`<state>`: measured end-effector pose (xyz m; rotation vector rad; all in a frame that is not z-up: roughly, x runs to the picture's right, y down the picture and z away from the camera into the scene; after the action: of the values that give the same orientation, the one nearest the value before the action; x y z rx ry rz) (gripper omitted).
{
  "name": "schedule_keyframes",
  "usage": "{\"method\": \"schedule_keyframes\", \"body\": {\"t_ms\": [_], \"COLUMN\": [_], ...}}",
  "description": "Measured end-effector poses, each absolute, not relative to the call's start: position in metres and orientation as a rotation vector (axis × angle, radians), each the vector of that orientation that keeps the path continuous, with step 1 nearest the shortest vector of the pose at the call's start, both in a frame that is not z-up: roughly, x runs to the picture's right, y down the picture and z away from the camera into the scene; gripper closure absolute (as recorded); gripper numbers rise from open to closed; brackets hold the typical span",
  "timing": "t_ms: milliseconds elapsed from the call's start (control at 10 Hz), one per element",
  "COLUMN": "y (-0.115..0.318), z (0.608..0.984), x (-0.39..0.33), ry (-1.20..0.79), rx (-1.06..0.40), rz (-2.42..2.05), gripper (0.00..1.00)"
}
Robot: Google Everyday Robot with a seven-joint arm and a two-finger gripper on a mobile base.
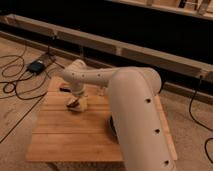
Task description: Place the pepper in the ceramic bowl
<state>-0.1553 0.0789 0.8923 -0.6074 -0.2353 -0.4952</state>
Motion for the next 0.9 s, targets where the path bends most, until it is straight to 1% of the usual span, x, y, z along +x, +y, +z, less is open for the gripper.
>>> {"method": "schedule_keyframes", "body": {"t_ms": [500, 600, 700, 900], "y": [0.083, 0.082, 0.082, 0.080], "z": [0.899, 0.900, 0.902, 0.903], "x": [-0.148, -0.146, -0.145, -0.143], "ry": [-0.222, -0.222, -0.221, -0.225], "rx": [-0.618, -0.619, -0.621, -0.624], "rz": [-0.494, -0.496, -0.498, -0.503], "gripper": [0.20, 0.25, 0.32, 0.54]}}
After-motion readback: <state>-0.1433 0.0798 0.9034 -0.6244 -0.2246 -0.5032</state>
